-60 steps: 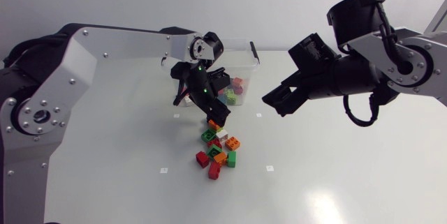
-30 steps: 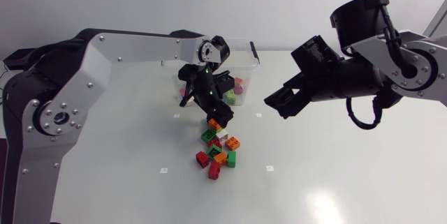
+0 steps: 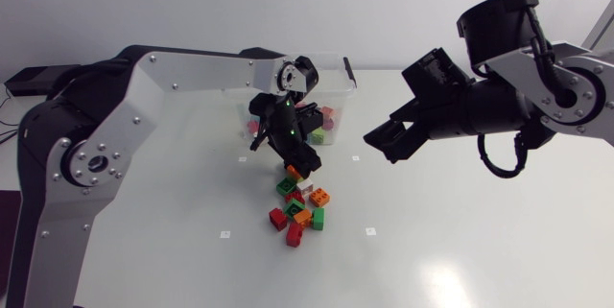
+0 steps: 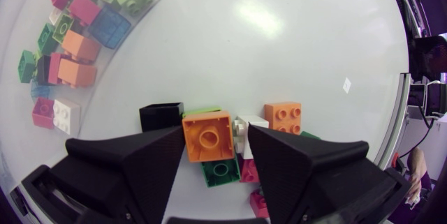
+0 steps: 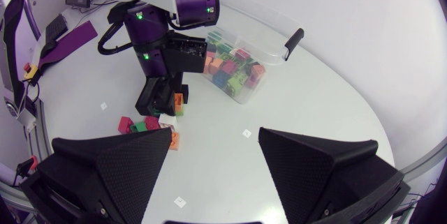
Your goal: Place the duplo bricks in the container
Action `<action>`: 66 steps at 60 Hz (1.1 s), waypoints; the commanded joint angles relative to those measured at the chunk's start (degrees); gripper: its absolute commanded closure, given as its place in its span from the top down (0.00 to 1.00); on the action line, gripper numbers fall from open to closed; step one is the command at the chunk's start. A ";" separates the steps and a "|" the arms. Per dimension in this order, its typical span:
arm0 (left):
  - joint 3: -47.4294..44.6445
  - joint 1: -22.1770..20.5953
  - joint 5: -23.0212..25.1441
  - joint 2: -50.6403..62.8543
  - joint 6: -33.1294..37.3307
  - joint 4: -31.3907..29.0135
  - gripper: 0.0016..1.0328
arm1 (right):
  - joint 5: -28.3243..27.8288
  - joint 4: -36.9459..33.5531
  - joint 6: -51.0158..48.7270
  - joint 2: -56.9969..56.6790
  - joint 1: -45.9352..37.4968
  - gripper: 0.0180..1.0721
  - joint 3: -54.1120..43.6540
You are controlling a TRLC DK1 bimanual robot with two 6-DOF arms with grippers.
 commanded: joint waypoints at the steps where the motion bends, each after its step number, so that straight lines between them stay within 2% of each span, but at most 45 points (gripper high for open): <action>1: 1.25 -0.80 -0.54 2.67 -1.34 -0.99 0.53 | -0.21 0.05 -1.40 -0.74 -0.67 0.86 -1.34; 33: 1.87 0.17 -2.21 3.90 -1.34 -0.99 0.53 | -0.38 -0.66 -1.31 -1.01 -0.58 0.86 -0.64; 66: -2.97 0.43 -3.00 3.37 -0.98 0.85 0.53 | -0.21 -0.75 -1.31 -0.83 -0.05 0.86 -0.55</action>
